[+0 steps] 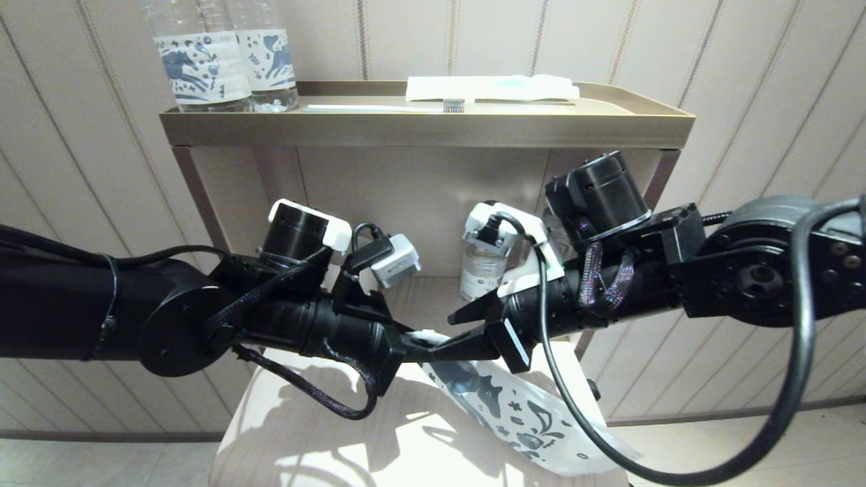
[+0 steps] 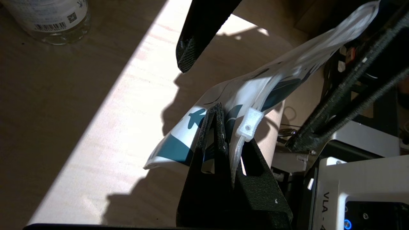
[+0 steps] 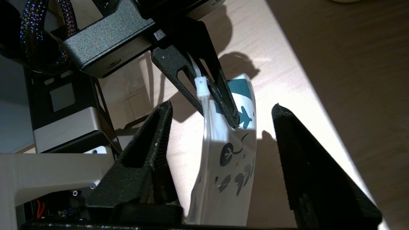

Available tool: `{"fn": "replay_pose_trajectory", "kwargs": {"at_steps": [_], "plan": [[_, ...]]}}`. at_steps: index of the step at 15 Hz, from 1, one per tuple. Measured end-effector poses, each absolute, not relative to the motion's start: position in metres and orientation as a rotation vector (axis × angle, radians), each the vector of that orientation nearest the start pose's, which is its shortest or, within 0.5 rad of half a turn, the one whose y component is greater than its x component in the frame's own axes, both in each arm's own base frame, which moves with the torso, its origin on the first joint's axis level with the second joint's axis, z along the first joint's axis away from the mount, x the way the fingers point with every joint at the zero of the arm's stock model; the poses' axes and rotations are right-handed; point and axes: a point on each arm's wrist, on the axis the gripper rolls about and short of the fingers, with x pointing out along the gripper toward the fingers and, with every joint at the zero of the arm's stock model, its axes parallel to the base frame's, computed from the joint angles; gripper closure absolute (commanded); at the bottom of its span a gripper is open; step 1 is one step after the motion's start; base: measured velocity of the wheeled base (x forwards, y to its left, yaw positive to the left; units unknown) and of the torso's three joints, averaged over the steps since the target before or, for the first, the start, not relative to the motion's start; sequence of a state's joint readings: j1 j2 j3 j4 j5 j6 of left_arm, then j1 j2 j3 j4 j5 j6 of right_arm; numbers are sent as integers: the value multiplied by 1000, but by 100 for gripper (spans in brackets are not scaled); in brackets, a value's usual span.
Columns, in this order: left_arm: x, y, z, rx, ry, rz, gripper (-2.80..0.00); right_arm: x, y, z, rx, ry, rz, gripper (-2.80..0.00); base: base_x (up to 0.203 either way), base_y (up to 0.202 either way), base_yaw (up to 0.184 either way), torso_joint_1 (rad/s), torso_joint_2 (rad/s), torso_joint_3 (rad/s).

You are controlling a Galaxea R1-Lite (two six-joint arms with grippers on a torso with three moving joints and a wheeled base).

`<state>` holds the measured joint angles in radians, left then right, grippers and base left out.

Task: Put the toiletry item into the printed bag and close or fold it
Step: Close the strorage bag and place it on the desk

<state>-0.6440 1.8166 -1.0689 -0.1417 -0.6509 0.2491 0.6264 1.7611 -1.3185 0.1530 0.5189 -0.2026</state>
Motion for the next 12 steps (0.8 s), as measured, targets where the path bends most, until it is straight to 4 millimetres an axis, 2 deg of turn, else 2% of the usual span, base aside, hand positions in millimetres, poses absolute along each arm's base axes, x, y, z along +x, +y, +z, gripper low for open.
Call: {"fn": "replay_pose_trajectory", "kwargs": {"at_steps": [7, 12], "plan": [[257, -213, 172, 205, 489, -1333, 0, 264, 212, 237, -213, 491, 1172, -280, 0, 0, 0, 0, 0, 0], [257, -213, 170, 206, 494, -1335, 0, 265, 214, 234, -231, 487, 1172, -280, 0, 0, 0, 0, 0, 0]]}}
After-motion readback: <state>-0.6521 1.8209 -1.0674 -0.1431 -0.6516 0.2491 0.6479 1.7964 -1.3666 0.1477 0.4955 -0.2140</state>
